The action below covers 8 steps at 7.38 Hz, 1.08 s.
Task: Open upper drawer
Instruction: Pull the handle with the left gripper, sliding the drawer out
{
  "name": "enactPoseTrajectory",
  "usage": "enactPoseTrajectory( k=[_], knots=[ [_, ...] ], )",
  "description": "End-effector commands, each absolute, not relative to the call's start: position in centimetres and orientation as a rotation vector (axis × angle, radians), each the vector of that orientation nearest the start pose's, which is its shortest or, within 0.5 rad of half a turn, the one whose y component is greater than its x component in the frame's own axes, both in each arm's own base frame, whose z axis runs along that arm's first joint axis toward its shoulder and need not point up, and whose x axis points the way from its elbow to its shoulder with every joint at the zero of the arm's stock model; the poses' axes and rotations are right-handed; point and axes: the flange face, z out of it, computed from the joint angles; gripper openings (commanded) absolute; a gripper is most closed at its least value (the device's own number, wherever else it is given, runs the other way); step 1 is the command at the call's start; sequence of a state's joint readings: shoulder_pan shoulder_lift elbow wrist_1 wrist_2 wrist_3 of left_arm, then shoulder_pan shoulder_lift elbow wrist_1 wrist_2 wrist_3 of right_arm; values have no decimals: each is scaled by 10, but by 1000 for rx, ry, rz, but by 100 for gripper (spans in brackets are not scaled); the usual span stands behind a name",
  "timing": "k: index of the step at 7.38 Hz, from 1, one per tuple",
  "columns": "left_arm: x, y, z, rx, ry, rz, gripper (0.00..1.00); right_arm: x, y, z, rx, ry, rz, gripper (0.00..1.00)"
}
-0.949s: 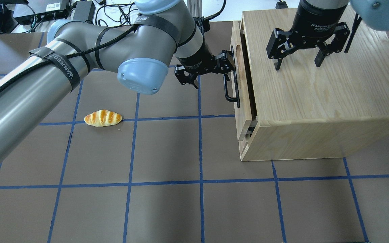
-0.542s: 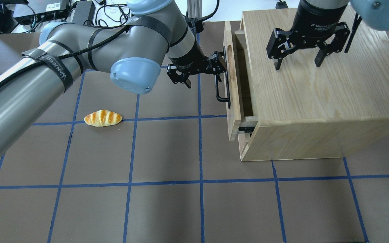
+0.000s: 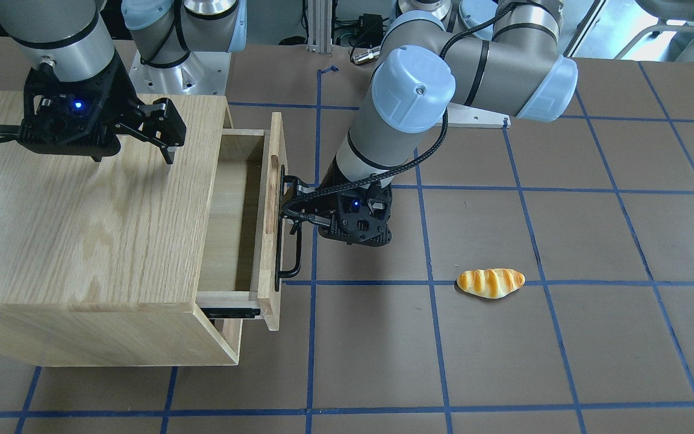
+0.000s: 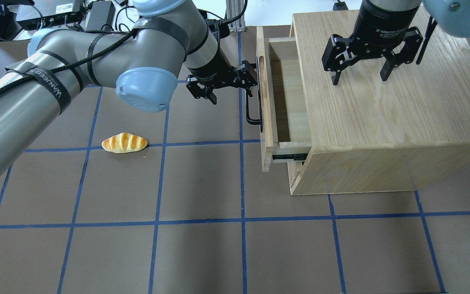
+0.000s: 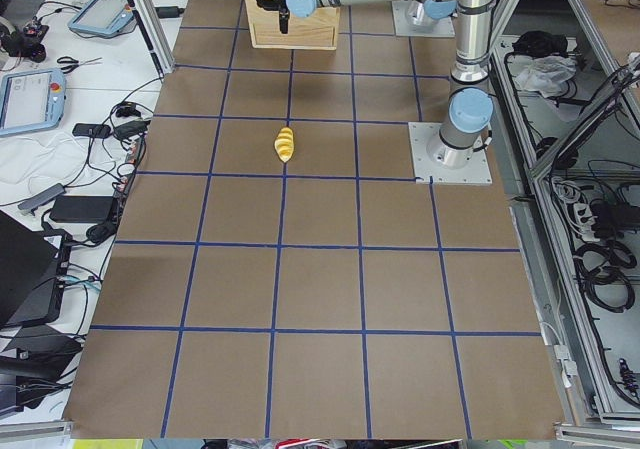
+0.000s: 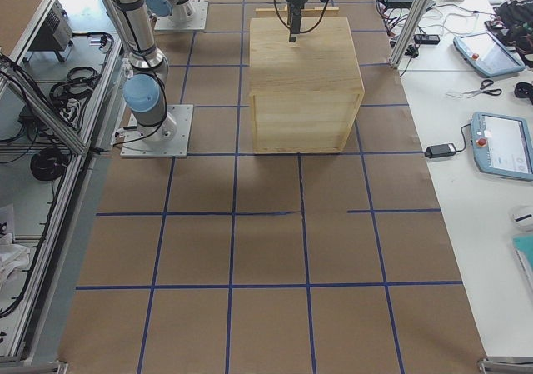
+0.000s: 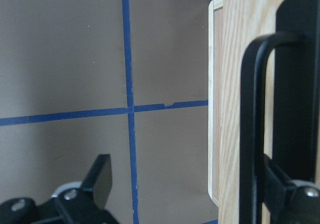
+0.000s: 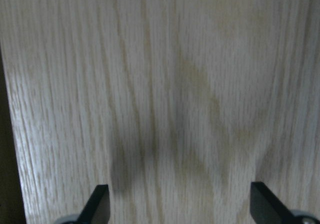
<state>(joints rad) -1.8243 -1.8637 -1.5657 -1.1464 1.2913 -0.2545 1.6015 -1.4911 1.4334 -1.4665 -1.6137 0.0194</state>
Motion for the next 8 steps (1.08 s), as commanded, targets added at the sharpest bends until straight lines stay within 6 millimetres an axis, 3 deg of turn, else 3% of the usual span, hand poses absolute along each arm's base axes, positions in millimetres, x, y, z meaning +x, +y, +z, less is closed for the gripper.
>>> enactPoseTrajectory(
  k=[1,5,8],
  knots=[
    [-291,-545,376,67,3438,-108,100,145,-516,505,-19,3185,72,100],
    [-256,-529,381,151,3428,-132,100,145,-516,505,-19,3185,72,100],
    [-229,-529,393,194,3424,-178,100,145,-516,505,-21,3185,72,100]
  ],
)
